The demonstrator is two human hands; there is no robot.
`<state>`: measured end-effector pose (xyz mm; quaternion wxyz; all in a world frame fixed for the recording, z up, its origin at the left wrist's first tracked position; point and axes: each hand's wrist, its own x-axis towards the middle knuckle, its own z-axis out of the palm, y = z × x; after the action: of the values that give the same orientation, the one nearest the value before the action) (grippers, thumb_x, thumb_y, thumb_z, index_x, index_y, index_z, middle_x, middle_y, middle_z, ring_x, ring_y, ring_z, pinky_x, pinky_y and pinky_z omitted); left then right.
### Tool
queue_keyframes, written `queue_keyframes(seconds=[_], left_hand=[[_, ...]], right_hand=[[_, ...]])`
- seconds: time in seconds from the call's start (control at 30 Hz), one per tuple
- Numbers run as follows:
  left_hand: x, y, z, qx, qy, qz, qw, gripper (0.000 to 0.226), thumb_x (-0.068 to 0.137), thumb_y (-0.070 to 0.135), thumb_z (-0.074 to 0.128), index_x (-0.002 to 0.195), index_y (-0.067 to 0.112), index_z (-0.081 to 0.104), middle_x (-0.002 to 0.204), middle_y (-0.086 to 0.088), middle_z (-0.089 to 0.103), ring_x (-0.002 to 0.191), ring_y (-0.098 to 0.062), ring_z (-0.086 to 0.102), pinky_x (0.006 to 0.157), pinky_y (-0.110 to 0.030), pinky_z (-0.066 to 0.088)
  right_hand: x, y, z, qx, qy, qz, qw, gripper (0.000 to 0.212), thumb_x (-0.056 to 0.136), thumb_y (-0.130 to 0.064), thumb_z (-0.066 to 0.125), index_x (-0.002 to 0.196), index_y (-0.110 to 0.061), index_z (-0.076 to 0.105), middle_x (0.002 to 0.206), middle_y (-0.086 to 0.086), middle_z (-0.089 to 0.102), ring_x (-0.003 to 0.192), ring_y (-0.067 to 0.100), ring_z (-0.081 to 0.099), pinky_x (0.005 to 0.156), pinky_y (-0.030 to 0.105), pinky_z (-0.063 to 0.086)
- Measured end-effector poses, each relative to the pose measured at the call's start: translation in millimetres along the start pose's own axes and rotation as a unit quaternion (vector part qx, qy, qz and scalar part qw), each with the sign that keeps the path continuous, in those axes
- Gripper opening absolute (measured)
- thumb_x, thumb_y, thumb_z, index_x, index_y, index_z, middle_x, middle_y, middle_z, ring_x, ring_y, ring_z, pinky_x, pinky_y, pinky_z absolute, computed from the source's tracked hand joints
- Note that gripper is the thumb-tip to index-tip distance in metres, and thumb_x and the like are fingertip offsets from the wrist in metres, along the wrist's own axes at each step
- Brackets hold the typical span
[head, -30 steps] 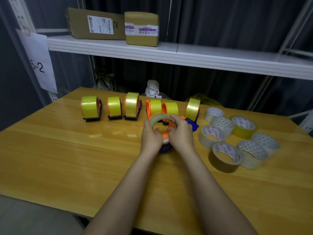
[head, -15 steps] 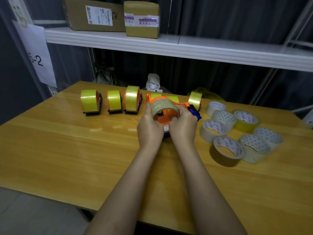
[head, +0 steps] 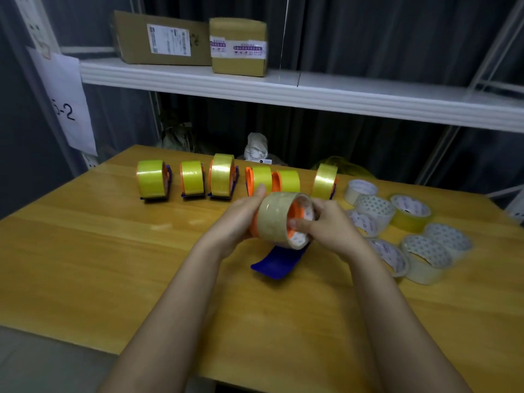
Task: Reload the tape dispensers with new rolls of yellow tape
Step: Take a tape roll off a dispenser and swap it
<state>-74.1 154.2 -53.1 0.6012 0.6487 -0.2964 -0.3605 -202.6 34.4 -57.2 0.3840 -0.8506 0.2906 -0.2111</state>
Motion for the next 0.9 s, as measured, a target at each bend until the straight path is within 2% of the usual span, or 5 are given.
queue_keyframes(seconds=[0.1, 0.2, 0.3, 0.5, 0.9], left_hand=[[0, -2, 12, -0.05, 0.023, 0.045, 0.997, 0.036, 0.098, 0.046, 0.042, 0.092, 0.022, 0.068, 0.083, 0.003, 0.073, 0.082, -0.011, 0.069, 0.07, -0.026, 0.054], [-2, -5, 19, -0.052, 0.079, 0.095, 0.991, 0.038, 0.1, 0.042, 0.038, 0.091, 0.019, 0.068, 0.079, 0.002, 0.072, 0.072, -0.007, 0.067, 0.059, -0.02, 0.05], [-5, -10, 30, -0.057, 0.087, 0.103, 0.989, 0.041, 0.097, 0.048, 0.04, 0.096, 0.018, 0.068, 0.09, -0.006, 0.072, 0.083, -0.017, 0.069, 0.069, -0.029, 0.053], [-1, -14, 36, -0.038, 0.177, 0.068, 0.981, 0.048, 0.099, 0.043, 0.039, 0.081, 0.01, 0.068, 0.079, -0.009, 0.071, 0.072, -0.018, 0.068, 0.061, -0.025, 0.053], [4, -22, 22, -0.03, 0.211, 0.062, 0.975, 0.061, 0.098, 0.045, 0.041, 0.09, -0.011, 0.064, 0.084, -0.031, 0.064, 0.073, -0.033, 0.061, 0.067, -0.042, 0.048]], right_hand=[[-2, 2, 9, 0.163, -0.012, 0.024, 0.986, 0.036, 0.094, -0.014, 0.059, 0.129, -0.021, 0.054, 0.119, 0.003, 0.065, 0.111, 0.021, 0.062, 0.09, 0.04, 0.054], [-9, -5, 10, 0.442, -0.02, 0.056, 0.895, 0.039, 0.096, -0.03, 0.052, 0.134, -0.035, 0.046, 0.133, 0.001, 0.054, 0.118, 0.022, 0.056, 0.086, 0.044, 0.054], [-18, -20, 30, 0.334, 0.0, 0.011, 0.943, 0.057, 0.08, -0.059, 0.052, 0.131, -0.038, 0.041, 0.127, -0.002, 0.051, 0.107, 0.015, 0.057, 0.068, 0.021, 0.051], [-19, -13, 67, 0.198, 0.209, -0.022, 0.958, 0.039, 0.082, -0.054, 0.066, 0.112, -0.035, 0.048, 0.114, -0.002, 0.053, 0.091, 0.006, 0.056, 0.064, 0.011, 0.046], [-27, -16, 63, 0.131, 0.228, -0.067, 0.963, 0.045, 0.082, -0.045, 0.071, 0.119, -0.028, 0.05, 0.113, -0.004, 0.048, 0.094, -0.001, 0.05, 0.067, 0.003, 0.04]])
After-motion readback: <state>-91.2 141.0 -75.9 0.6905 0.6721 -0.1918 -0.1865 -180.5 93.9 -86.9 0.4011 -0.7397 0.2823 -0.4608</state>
